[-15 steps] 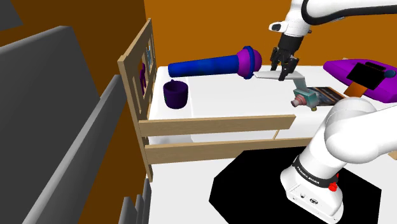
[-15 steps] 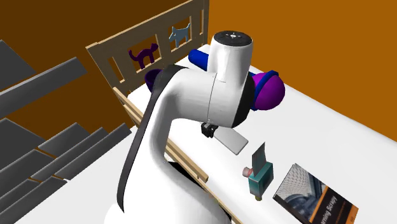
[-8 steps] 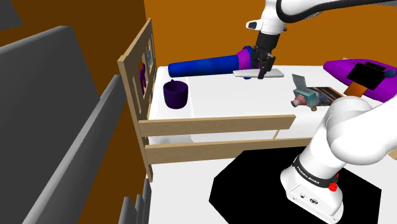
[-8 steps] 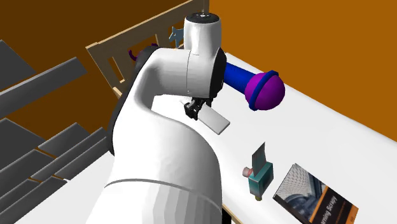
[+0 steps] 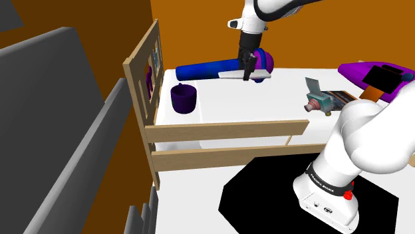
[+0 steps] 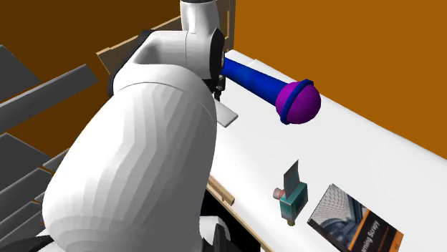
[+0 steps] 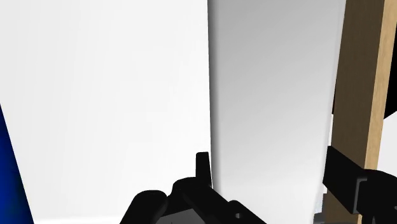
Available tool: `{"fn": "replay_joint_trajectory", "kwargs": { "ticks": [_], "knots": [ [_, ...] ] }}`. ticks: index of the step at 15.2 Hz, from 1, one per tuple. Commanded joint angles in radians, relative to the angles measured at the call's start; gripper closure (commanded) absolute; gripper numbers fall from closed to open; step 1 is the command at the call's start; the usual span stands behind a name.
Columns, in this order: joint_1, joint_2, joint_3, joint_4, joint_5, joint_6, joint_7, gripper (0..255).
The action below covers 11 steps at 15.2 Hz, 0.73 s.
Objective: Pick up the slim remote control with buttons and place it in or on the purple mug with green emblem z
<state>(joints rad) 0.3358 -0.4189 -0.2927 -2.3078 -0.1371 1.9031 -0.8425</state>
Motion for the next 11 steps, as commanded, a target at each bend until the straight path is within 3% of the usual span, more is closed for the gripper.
{"fn": "replay_joint_trajectory", "kwargs": {
  "ticks": [1, 11],
  "knots": [
    [0.022, 0.068, 0.014, 0.058, 0.025, 0.008, 0.022, 255],
    [0.094, 0.406, 0.067, 0.404, 0.122, -0.012, 0.097, 255]
  ]
}}
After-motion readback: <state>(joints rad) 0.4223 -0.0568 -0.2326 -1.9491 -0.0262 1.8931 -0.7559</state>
